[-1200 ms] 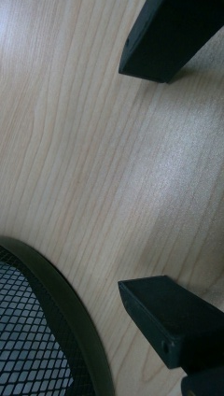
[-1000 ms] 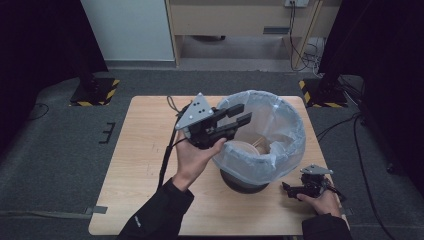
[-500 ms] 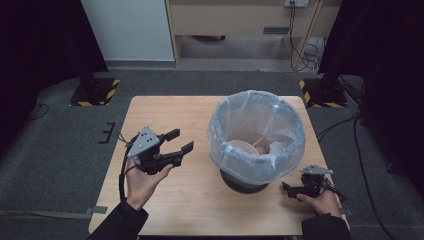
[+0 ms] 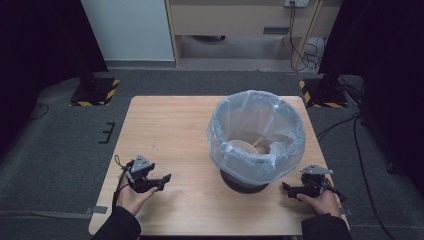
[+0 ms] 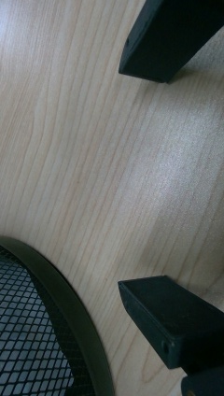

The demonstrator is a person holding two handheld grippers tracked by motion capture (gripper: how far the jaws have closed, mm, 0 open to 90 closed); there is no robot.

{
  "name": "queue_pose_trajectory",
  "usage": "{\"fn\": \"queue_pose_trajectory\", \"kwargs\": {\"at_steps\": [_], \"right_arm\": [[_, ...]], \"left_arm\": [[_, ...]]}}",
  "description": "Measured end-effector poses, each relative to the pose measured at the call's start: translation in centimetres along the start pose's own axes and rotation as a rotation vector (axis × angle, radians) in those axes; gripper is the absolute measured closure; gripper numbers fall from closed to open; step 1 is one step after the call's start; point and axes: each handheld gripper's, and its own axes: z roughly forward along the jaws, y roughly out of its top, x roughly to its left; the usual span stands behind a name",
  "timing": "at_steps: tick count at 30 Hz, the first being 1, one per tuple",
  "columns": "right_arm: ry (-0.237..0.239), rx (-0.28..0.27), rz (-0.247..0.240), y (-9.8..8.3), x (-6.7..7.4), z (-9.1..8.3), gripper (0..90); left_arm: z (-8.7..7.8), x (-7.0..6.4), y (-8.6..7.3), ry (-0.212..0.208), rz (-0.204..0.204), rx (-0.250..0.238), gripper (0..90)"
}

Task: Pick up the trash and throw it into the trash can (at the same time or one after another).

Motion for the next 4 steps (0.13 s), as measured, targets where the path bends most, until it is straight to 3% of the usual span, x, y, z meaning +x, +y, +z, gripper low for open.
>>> {"fn": "queue_pose_trajectory", "kwargs": {"at_steps": [4], "right_arm": [[0.0,-0.001,-0.004,0.0,0.0,0.0,0.8]], "left_arm": [[0.7,0.6,-1.5,0.02,-0.032,0.09,18.3]]}}
